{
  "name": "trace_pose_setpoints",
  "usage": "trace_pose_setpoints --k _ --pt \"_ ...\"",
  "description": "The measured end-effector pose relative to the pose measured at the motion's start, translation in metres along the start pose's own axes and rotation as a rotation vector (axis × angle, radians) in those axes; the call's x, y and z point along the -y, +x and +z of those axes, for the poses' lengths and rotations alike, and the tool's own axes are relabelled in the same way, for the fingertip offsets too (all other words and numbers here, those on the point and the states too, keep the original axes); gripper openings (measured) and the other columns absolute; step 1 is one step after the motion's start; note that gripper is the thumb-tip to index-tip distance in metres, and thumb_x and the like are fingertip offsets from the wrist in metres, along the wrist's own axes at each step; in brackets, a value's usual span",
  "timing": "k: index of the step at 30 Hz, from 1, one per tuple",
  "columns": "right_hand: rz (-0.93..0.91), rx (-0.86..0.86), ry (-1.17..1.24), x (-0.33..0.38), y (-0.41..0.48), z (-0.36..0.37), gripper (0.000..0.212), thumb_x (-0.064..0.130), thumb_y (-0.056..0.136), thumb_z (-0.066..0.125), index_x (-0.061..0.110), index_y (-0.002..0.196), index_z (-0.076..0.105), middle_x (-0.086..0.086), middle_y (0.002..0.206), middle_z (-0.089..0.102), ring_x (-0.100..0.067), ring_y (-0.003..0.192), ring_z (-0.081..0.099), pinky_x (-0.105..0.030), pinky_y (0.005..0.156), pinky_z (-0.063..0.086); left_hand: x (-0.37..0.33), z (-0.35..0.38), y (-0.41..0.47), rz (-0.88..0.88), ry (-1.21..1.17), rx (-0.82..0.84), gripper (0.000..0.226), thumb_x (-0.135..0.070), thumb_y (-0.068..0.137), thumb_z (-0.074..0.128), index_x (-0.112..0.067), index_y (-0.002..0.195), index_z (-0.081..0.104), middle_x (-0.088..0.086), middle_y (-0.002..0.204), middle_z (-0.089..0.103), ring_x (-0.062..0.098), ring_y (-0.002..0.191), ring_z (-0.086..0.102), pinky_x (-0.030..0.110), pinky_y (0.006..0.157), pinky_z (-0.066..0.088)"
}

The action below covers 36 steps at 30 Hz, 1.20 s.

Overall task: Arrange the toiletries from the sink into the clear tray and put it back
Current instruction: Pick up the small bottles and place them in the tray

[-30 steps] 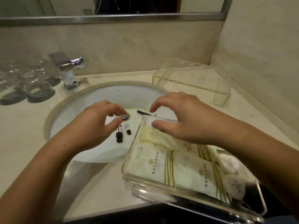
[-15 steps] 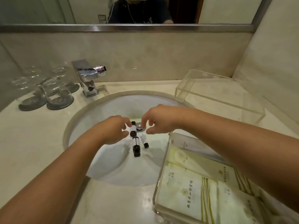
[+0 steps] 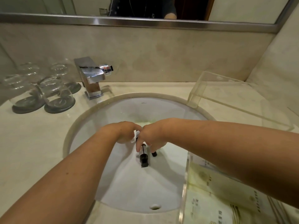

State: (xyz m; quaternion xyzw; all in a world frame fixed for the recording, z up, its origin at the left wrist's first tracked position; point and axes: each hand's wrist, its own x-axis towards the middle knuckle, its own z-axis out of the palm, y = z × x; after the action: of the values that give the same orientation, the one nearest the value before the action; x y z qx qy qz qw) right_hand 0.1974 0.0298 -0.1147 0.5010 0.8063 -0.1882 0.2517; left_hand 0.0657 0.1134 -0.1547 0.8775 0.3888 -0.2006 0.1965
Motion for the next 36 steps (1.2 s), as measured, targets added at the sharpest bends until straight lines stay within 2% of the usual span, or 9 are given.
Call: trace_pose_setpoints --k 3,7,11,15,20,26,31,34,36 --pt "0.003 0.027 -0.005 0.000 0.014 0.005 0.053 0.014 0.088 0.071 0.034 0.135 0.059 0.005 0.115 0.050 -0.019 0.111 0.054 -0.029 0.087 0.045 0.000 0.001 0.005 0.001 0.005 0.005 0.059 -0.013 0.099 0.046 -0.056 0.138 0.048 -0.006 0.119 0.063 0.023 0.106 0.062 0.041 0.096 0.054" --pt "0.010 0.030 -0.080 -0.002 0.026 0.008 0.050 0.016 0.085 0.076 0.028 0.131 0.063 0.001 0.133 0.053 -0.021 0.119 0.052 -0.026 0.079 0.038 -0.001 0.003 0.010 -0.011 -0.002 -0.070 0.052 -0.009 0.095 0.058 -0.044 0.133 0.057 -0.005 0.109 0.062 0.023 0.103 0.062 0.034 0.083 0.052" --pt "0.077 0.047 -0.099 -0.004 0.035 0.008 0.043 0.014 0.085 0.076 0.024 0.126 0.066 -0.003 0.132 0.055 -0.024 0.108 0.057 -0.023 0.065 0.036 -0.001 0.004 0.013 -0.039 0.060 -0.095 0.053 -0.007 0.093 0.062 -0.042 0.132 0.060 -0.006 0.106 0.060 0.021 0.097 0.060 0.033 0.075 0.047" --pt "0.091 0.031 -0.184 -0.005 0.037 0.009 0.040 0.016 0.085 0.074 0.028 0.122 0.067 -0.003 0.131 0.054 -0.021 0.094 0.053 -0.023 0.047 0.025 0.001 0.006 0.012 -0.094 0.115 -0.115 0.051 -0.007 0.095 0.056 -0.041 0.132 0.060 -0.005 0.113 0.056 0.019 0.095 0.051 0.032 0.075 0.038" --pt "0.074 0.047 -0.220 -0.010 0.036 0.012 0.041 0.027 0.087 0.074 0.024 0.126 0.063 -0.002 0.132 0.054 -0.022 0.114 0.055 -0.028 0.065 0.034 0.006 0.008 0.011 -0.169 0.118 -0.154 0.037 -0.018 0.095 0.066 -0.037 0.126 0.065 -0.002 0.127 0.060 0.020 0.095 0.053 0.031 0.078 0.041" --pt "0.074 -0.003 -0.169 -0.013 0.028 0.007 0.038 0.032 0.088 0.073 0.020 0.122 0.062 -0.001 0.124 0.056 -0.020 0.102 0.053 -0.029 0.070 0.036 0.009 0.010 0.007 -0.207 0.130 -0.136 0.034 -0.017 0.087 0.076 -0.030 0.119 0.071 -0.001 0.119 0.066 0.022 0.102 0.063 0.031 0.074 0.044" --pt "0.124 -0.152 -0.138 -0.018 -0.004 -0.009 0.037 0.034 0.093 0.068 0.017 0.124 0.061 -0.003 0.123 0.052 -0.018 0.091 0.046 -0.027 0.060 0.031 0.007 0.001 -0.001 -0.162 0.092 -0.215 0.030 -0.026 0.084 0.078 -0.032 0.113 0.072 -0.006 0.104 0.062 0.021 0.095 0.062 0.031 0.072 0.045" --pt "0.153 -0.275 -0.072 -0.025 -0.028 -0.011 0.030 0.036 0.091 0.067 0.018 0.114 0.061 -0.001 0.111 0.060 -0.022 0.099 0.055 -0.030 0.067 0.038 0.004 -0.007 -0.014 -0.110 0.085 -0.329 0.028 -0.035 0.086 0.077 -0.037 0.113 0.069 -0.006 0.102 0.051 0.018 0.090 0.054 0.032 0.071 0.042" --pt "0.183 -0.345 -0.016 -0.028 -0.048 -0.009 0.024 0.036 0.090 0.066 0.020 0.107 0.059 0.003 0.097 0.061 -0.022 0.093 0.056 -0.032 0.066 0.041 0.000 -0.011 -0.025 -0.061 0.084 -0.391 0.027 -0.040 0.088 0.075 -0.038 0.114 0.068 -0.005 0.105 0.049 0.018 0.096 0.050 0.033 0.072 0.042"
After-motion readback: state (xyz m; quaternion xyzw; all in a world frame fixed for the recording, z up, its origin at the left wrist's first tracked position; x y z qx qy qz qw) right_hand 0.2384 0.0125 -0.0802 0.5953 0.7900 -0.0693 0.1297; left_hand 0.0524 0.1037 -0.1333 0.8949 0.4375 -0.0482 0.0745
